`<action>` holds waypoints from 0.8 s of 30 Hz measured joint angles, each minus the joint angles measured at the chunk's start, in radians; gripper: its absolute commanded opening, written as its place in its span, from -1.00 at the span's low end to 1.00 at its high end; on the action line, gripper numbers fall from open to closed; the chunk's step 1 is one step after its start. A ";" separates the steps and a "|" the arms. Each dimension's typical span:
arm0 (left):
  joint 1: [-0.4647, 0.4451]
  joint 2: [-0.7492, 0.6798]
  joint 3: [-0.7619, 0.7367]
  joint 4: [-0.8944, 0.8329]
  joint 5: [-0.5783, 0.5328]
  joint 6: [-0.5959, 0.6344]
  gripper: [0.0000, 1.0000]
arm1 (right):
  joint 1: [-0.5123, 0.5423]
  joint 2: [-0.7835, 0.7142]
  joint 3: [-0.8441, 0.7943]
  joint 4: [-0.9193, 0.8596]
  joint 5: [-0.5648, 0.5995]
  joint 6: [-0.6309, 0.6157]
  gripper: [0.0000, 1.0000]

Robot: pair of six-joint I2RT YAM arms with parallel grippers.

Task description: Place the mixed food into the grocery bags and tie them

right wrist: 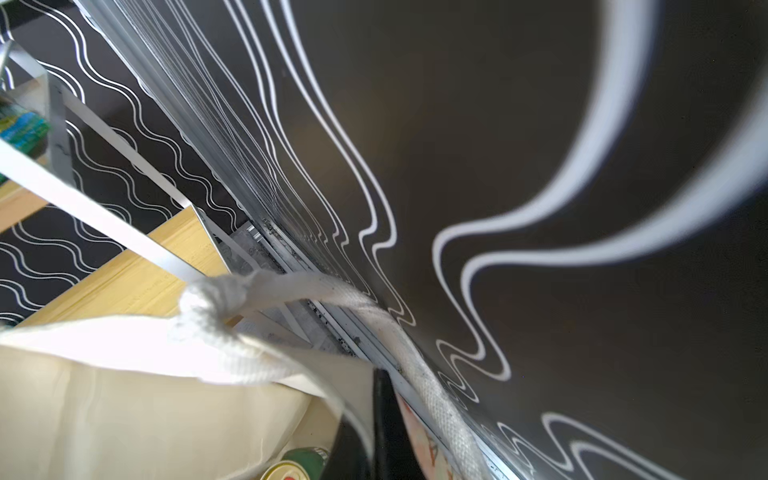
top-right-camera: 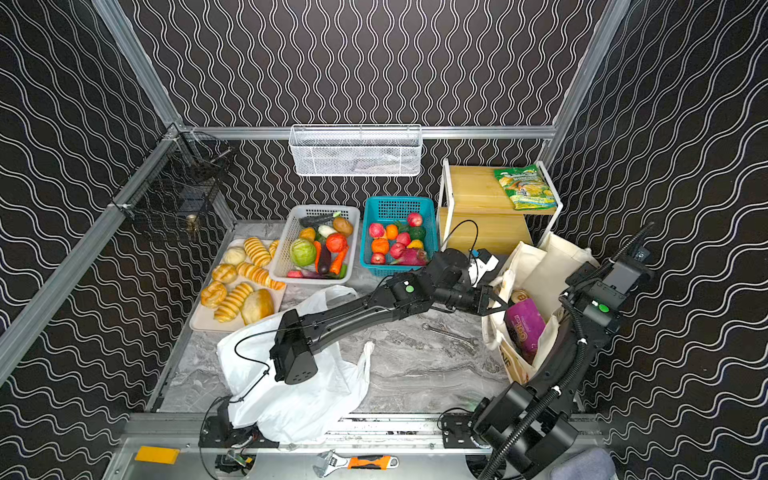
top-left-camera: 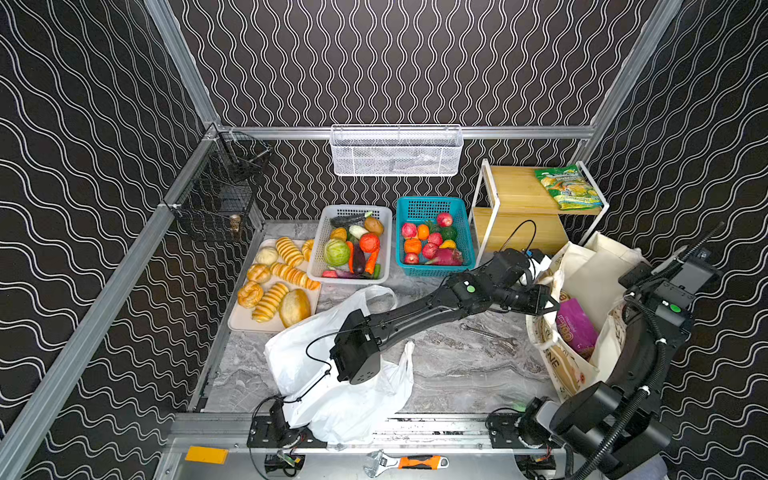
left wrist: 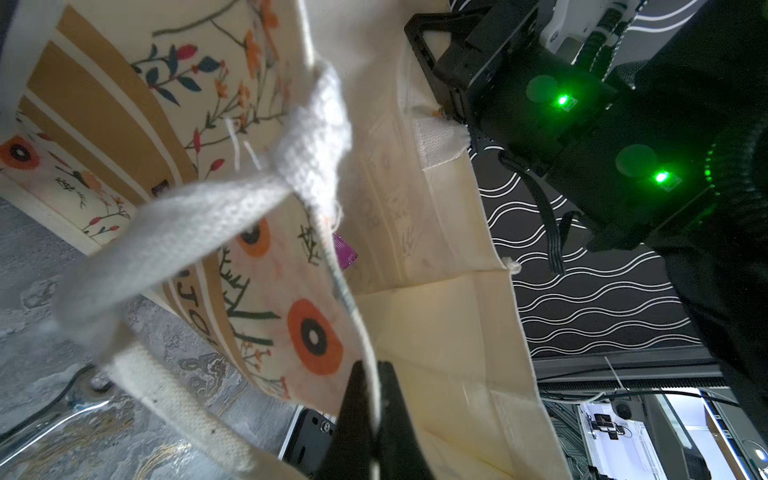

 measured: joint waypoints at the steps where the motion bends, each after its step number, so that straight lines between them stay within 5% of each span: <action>1: 0.000 0.004 0.000 0.006 0.000 0.000 -0.95 | 0.000 -0.002 -0.004 0.008 0.000 0.001 -0.43; 3: 0.000 0.011 0.000 0.024 0.001 -0.001 -0.90 | 0.000 -0.012 -0.004 0.031 0.005 0.001 -0.09; 7: 0.000 0.031 0.000 0.052 0.007 -0.003 -0.79 | 0.000 -0.033 0.021 0.045 -0.008 0.006 0.20; 15: -0.001 0.036 0.000 0.104 0.034 -0.006 0.14 | 0.000 -0.060 0.146 -0.008 -0.162 0.053 0.41; 24: 0.000 -0.083 -0.091 0.158 0.077 0.064 0.61 | 0.000 -0.117 0.190 -0.024 -0.573 0.172 0.53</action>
